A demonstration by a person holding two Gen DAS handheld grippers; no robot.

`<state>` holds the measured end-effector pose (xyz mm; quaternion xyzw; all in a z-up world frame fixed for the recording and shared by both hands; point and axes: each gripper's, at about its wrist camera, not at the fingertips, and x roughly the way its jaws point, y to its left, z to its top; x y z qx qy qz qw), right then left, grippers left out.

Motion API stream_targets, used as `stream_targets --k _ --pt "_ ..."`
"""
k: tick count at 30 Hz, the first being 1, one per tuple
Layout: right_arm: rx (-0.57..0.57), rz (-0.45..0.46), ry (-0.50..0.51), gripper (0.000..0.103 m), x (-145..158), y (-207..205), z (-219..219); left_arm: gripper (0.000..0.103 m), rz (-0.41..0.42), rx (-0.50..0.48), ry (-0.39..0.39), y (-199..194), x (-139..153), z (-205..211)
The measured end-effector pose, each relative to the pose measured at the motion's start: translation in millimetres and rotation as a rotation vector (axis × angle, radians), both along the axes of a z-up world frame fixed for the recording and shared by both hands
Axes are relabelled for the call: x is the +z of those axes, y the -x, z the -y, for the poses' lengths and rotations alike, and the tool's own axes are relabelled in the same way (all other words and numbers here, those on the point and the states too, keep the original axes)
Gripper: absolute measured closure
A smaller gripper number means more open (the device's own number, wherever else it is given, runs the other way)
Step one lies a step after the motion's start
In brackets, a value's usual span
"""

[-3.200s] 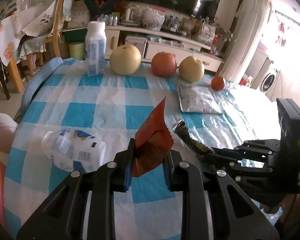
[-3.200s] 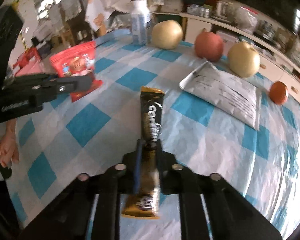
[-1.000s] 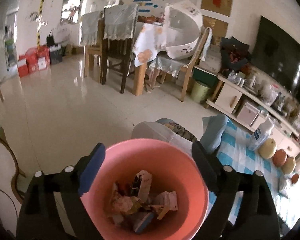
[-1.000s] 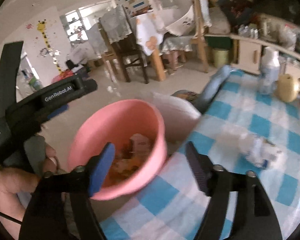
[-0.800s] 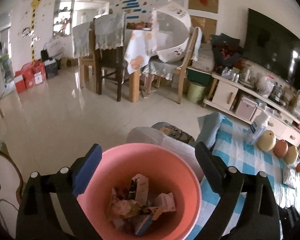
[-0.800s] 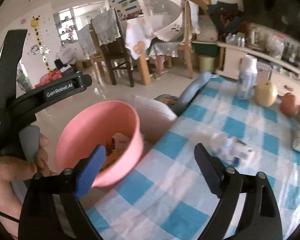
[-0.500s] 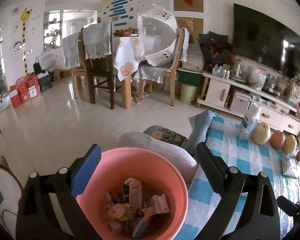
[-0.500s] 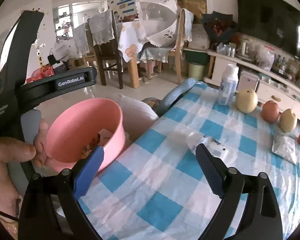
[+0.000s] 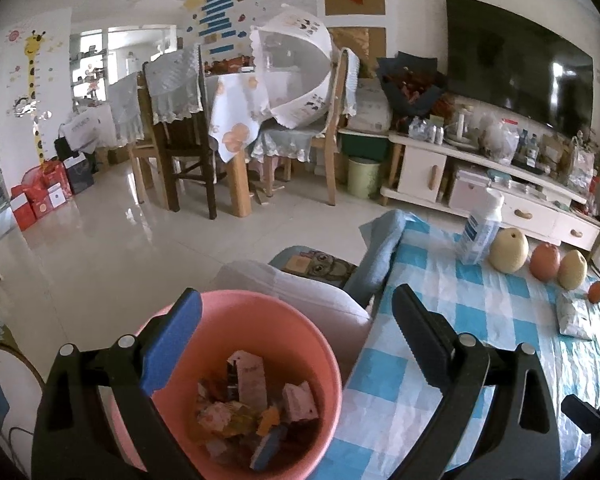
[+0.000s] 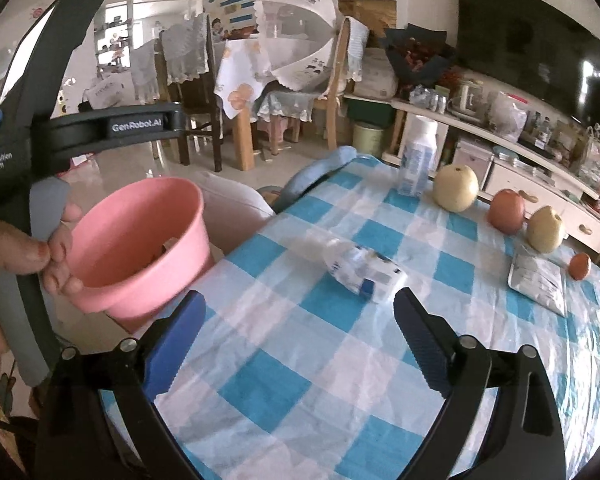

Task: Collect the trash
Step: 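Move both open tools back to the table toward the plastic bottle and packet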

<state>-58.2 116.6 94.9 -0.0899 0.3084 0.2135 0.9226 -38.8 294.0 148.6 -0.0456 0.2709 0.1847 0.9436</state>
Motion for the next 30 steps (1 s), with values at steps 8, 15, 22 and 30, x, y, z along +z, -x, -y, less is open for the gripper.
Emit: stream_targets --k 8,15,22,30 --pt "-0.031 0.006 -0.005 0.009 -3.4 -2.1 25.2 0.007 -0.045 -0.03 -0.037 -9.0 -5.3 20.8" --pt "-0.064 0.024 0.011 0.009 -2.3 -2.7 48.3 0.007 -0.076 -0.072 -0.017 -15.6 -9.1 35.6" --pt "-0.124 0.025 -0.009 0.009 1.6 -9.6 86.3 0.007 -0.09 -0.182 0.038 -19.6 -15.5 54.2" --pt "-0.212 0.027 -0.037 0.009 3.5 -22.5 145.4 0.007 -0.163 -0.328 0.241 -36.1 -38.1 78.8"
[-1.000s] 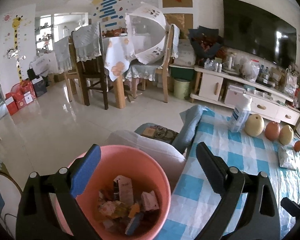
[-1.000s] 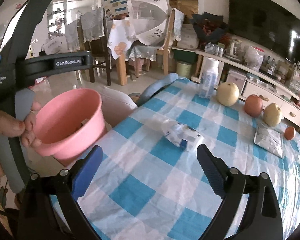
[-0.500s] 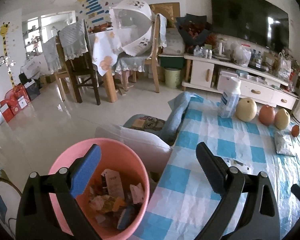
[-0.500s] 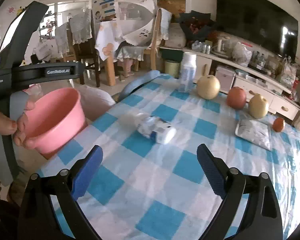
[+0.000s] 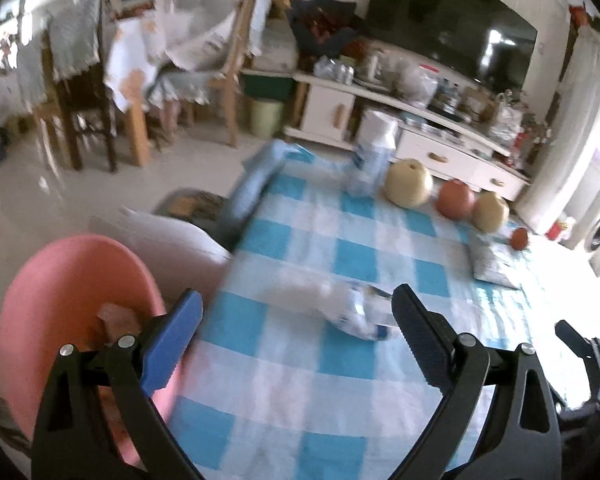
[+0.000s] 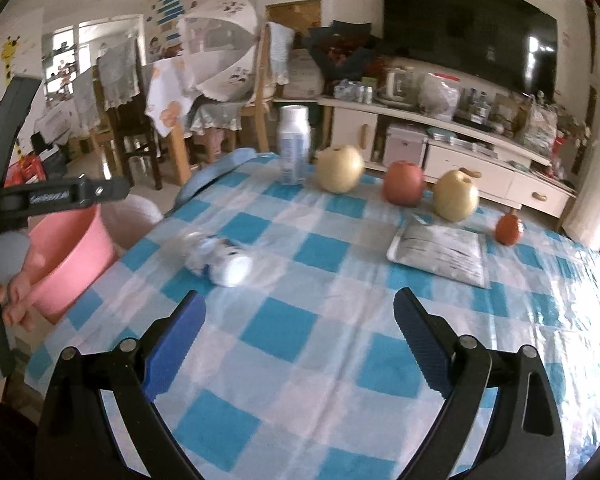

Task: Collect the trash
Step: 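Move both open tools back to the table toward the plastic bottle and packet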

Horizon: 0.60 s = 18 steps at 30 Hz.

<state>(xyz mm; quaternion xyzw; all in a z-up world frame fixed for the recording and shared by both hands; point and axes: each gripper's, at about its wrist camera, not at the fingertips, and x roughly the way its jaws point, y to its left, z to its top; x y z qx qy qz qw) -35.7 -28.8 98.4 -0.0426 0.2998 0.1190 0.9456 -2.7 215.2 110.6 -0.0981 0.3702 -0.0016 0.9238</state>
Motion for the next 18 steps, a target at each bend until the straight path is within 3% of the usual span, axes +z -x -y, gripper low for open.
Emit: stream_targets --k 10,18 --pt "-0.201 -0.017 -0.085 0.009 -7.7 -23.6 102.0 0.007 -0.121 0.019 0.214 -23.7 -31.4 17.7" --pt "-0.293 -0.117 -0.211 0.009 -31.4 -68.6 162.3 0.007 -0.192 0.088 0.221 -48.6 -54.2 33.6"
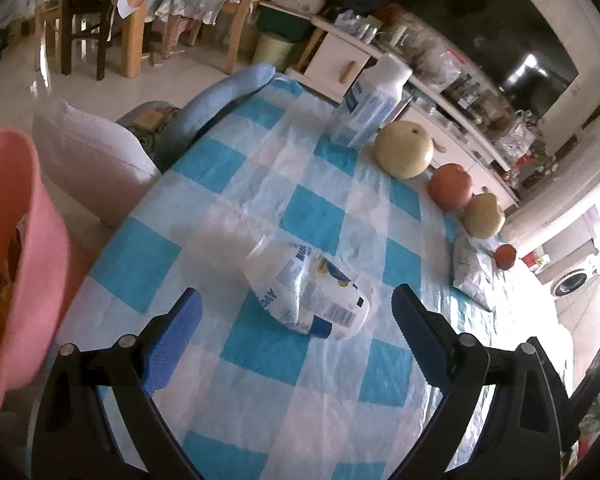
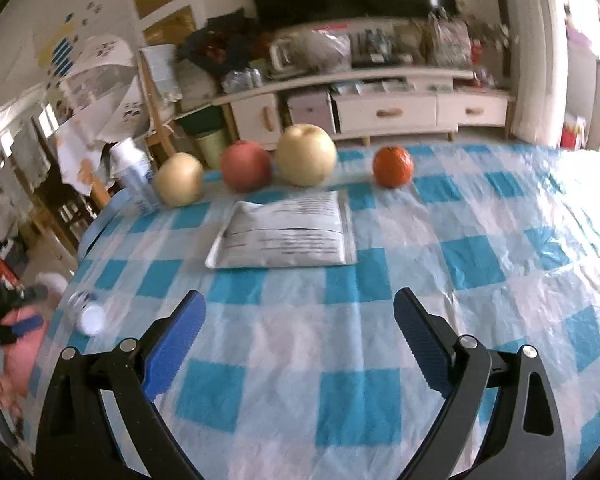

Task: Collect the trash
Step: 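Move both open tools back to the table toward the plastic bottle and packet, then grasp the white plastic bottle with the left tool while the right grasps the paper packet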

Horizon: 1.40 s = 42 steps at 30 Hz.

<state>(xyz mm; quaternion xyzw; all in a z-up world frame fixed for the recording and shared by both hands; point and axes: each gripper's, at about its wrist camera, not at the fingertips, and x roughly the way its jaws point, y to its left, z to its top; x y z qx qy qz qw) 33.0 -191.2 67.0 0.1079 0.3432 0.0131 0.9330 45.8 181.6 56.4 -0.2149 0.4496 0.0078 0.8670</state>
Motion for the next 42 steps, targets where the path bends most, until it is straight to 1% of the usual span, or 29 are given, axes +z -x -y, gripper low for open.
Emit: stream_targets --k 7,11,15,16,17,21,23,27,28,30,32,33,35,36,37,39,42 --pt "0.0 -0.031 -0.059 0.009 -14.4 -47.6 12.0 0.007 -0.036 0.012 -0.062 -21.6 -13.3 12.5" --pt "0.019 -0.06 -0.069 0.009 -19.7 -75.1 15.7 0.007 -0.047 0.002 -0.101 -28.8 -17.6 19.3" --pt "0.053 -0.126 -0.079 0.009 -36.7 -103.2 14.5 0.007 -0.063 -0.008 -0.149 -34.2 -23.3 24.5" --pt "0.065 -0.135 -0.068 0.007 -41.0 -106.8 10.4 0.007 -0.067 -0.01 -0.153 -34.9 -24.4 25.1" --pt "0.083 -0.126 -0.054 0.006 -40.5 -106.7 6.2 0.007 -0.071 -0.013 -0.158 -35.6 -25.8 25.8" --pt "0.172 -0.126 -0.044 0.006 -42.1 -103.3 -12.2 0.007 -0.077 -0.022 -0.179 -37.0 -28.2 27.5" --pt "0.243 -0.132 -0.039 0.006 -42.0 -95.8 -27.5 0.007 -0.083 -0.023 -0.187 -37.5 -30.2 27.1" --pt "0.443 -0.158 -0.069 0.006 -39.4 -75.9 -67.9 0.007 -0.098 -0.034 -0.201 -38.1 -33.3 28.4" --pt "0.514 -0.158 -0.066 0.006 -36.8 -65.6 -82.7 0.007 -0.098 -0.038 -0.205 -37.8 -33.0 28.2" --pt "0.59 -0.115 -0.034 0.006 -26.0 -49.3 -99.6 0.007 -0.097 -0.039 -0.216 -37.4 -33.0 27.5" --pt "0.581 -0.056 0.015 0.006 -13.1 -43.2 -102.4 0.007 -0.1 -0.042 -0.233 -37.1 -33.9 28.2" --pt "0.541 -0.013 0.052 0.006 -3.9 -43.1 -99.2 0.007 -0.105 -0.049 -0.233 -37.3 -34.9 29.0" --pt "0.453 0.038 0.131 0.006 6.0 -49.4 -90.9 0.007 -0.112 -0.059 -0.242 -37.7 -37.1 30.8" --pt "0.422 0.041 0.15 0.006 7.2 -54.9 -87.2 0.007 -0.112 -0.062 -0.255 -37.8 -37.7 32.3" --pt "0.382 0.029 0.166 0.006 6.3 -63.0 -81.4 0.007 -0.114 -0.067 -0.272 -38.2 -38.5 34.4" --pt "0.336 0.005 0.182 0.006 -0.2 -77.0 -72.1 0.007 -0.115 -0.071 -0.291 -38.8 -39.5 36.9" --pt "0.363 -0.047 0.201 0.006 -14.0 -92.4 -71.7 0.007 -0.119 -0.076 -0.316 -38.7 -40.5 39.7"
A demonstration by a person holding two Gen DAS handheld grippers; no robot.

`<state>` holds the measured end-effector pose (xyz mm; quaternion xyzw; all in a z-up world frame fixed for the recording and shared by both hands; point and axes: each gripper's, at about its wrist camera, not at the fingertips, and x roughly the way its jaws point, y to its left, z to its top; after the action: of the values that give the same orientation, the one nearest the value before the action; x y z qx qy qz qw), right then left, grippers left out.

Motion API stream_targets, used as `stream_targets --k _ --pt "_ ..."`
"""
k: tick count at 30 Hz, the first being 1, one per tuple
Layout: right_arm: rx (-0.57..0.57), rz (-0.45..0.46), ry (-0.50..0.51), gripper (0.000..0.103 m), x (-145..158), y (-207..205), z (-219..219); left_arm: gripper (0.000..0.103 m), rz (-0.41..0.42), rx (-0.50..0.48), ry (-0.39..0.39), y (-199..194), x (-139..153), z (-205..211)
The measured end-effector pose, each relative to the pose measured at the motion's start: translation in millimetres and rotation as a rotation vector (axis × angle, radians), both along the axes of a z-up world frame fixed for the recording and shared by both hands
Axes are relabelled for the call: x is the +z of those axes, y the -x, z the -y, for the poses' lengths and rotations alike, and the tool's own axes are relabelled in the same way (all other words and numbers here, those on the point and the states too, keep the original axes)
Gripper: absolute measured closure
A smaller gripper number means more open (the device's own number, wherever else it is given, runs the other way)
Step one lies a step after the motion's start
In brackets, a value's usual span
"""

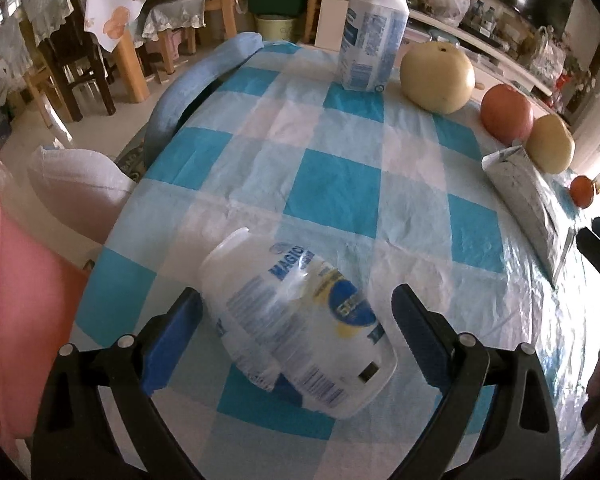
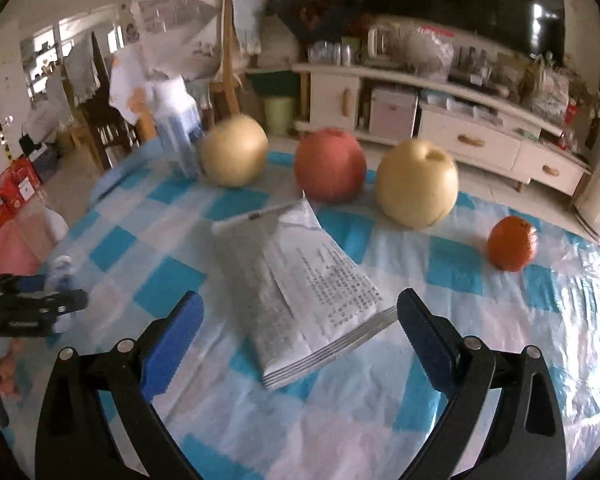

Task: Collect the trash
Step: 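Grasp the white plastic bottle with the left tool while the right grasps the paper packet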

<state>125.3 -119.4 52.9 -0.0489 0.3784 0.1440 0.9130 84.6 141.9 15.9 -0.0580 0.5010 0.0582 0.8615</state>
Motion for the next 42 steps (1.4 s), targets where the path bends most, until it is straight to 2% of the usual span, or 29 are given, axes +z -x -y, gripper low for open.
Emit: stream_targets --k 4,11,18,20,24,26,27,31,32,33,34,35,36,40,41,42 --pt "0.013 -0.014 0.073 0.006 -10.1 -18.2 -6.6 0.007 0.0 -0.014 -0.032 0.9 -1.2 3.1" --pt "0.036 -0.089 0.096 0.006 -29.3 -40.9 -16.6 0.007 0.019 -0.02 -0.061 0.2 -2.3 3.9" --pt "0.027 -0.078 0.108 0.01 -33.0 -39.7 -21.1 0.007 0.044 -0.026 -0.064 -0.4 -3.8 3.7" --pt "0.042 -0.064 0.096 0.026 -30.0 -35.4 -22.9 0.007 0.047 -0.029 -0.062 0.2 -3.9 3.1" --pt "0.053 -0.033 0.136 0.041 -28.3 -24.8 -33.5 0.01 0.052 -0.04 -0.063 4.2 -3.3 3.1" --pt "0.055 -0.028 0.133 0.051 -27.2 -19.7 -36.1 0.016 0.057 -0.045 -0.065 6.2 -2.0 3.5" --pt "0.054 -0.028 0.127 0.052 -26.7 -16.8 -36.5 0.02 0.059 -0.046 -0.066 7.5 -1.1 3.8" --pt "0.049 -0.029 0.095 0.066 -24.6 -5.9 -34.5 0.022 0.062 -0.061 -0.064 9.9 -0.4 4.6" --pt "0.05 -0.033 0.08 0.076 -23.8 -4.2 -34.1 0.024 0.06 -0.065 -0.061 10.3 -0.1 4.6" --pt "0.054 -0.047 0.038 0.082 -21.5 -1.4 -31.3 0.026 0.059 -0.07 -0.058 11.3 0.5 4.8" --pt "0.051 -0.059 0.013 0.094 -20.4 0.3 -29.6 0.029 0.06 -0.074 -0.059 12.5 1.2 5.1" --pt "0.044 -0.065 0.002 0.096 -20.0 2.0 -28.9 0.046 0.069 -0.078 -0.062 14.1 2.9 5.7" --pt "0.033 -0.065 -0.001 0.096 -20.0 4.1 -27.8 0.055 0.07 -0.082 -0.057 15.0 4.0 5.4" --pt "0.002 -0.059 -0.038 0.096 -14.0 7.0 -19.4 0.057 0.071 -0.085 -0.007 17.6 6.4 -1.2" --pt "0.0 -0.064 -0.057 0.091 -11.1 5.7 -16.2 0.057 0.07 -0.091 -0.004 18.3 6.4 -1.0" --pt "0.004 -0.07 -0.07 0.081 -9.5 4.4 -13.9 0.057 0.07 -0.096 -0.007 19.1 6.2 -0.2"
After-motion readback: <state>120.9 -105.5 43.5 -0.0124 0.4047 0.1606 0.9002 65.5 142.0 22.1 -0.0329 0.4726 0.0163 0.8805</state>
